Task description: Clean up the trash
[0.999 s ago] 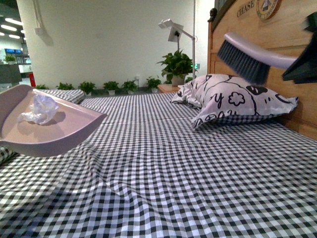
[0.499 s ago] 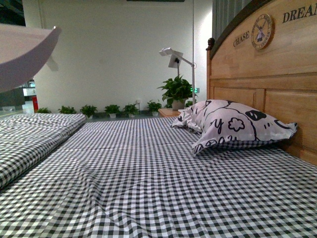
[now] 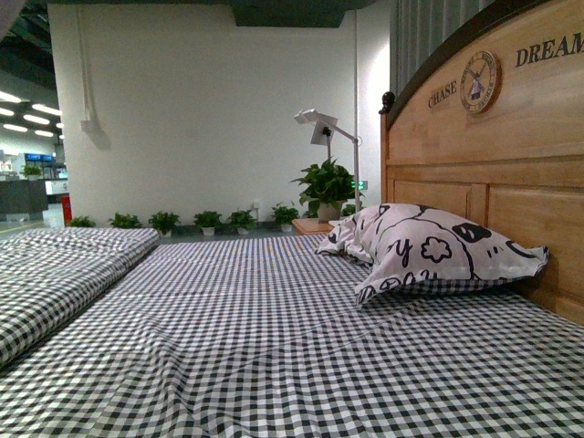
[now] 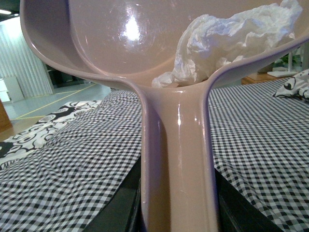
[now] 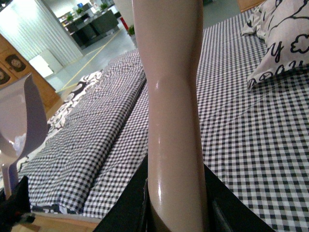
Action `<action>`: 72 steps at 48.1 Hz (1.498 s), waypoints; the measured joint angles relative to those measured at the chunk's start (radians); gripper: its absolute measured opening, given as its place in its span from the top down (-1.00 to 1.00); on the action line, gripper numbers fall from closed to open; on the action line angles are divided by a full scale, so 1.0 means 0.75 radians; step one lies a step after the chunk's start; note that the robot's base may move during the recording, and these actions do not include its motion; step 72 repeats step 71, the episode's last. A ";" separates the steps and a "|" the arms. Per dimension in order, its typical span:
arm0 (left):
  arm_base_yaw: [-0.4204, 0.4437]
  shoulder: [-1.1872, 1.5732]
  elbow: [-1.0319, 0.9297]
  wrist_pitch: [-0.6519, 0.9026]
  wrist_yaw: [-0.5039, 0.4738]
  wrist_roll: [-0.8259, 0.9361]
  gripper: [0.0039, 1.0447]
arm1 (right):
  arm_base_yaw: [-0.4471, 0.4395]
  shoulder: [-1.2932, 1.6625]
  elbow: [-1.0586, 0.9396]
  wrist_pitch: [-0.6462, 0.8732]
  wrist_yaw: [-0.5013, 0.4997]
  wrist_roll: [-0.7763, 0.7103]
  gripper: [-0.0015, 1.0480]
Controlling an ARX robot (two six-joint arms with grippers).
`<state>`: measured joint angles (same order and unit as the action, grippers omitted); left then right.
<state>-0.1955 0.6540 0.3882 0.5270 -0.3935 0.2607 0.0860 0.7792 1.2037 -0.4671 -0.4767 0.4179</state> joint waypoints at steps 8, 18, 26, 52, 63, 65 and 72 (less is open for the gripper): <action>-0.117 -0.147 -0.066 -0.042 -0.132 -0.004 0.51 | 0.119 -0.069 -0.020 -0.016 0.165 0.013 0.61; -0.222 -0.244 -0.129 -0.074 -0.213 -0.036 0.51 | 0.168 -0.130 -0.050 -0.009 0.424 -0.007 0.61; -0.228 -0.244 -0.129 -0.074 -0.216 -0.041 0.51 | 0.164 -0.129 -0.054 -0.008 0.453 -0.023 0.61; -0.228 -0.244 -0.130 -0.074 -0.215 -0.041 0.51 | 0.164 -0.128 -0.056 -0.008 0.456 -0.024 0.61; -0.228 -0.244 -0.130 -0.074 -0.216 -0.041 0.51 | 0.164 -0.128 -0.056 -0.008 0.456 -0.024 0.61; -0.228 -0.244 -0.130 -0.074 -0.216 -0.041 0.51 | 0.164 -0.128 -0.056 -0.008 0.456 -0.024 0.61; -0.228 -0.244 -0.130 -0.074 -0.216 -0.041 0.51 | 0.164 -0.128 -0.056 -0.008 0.456 -0.025 0.61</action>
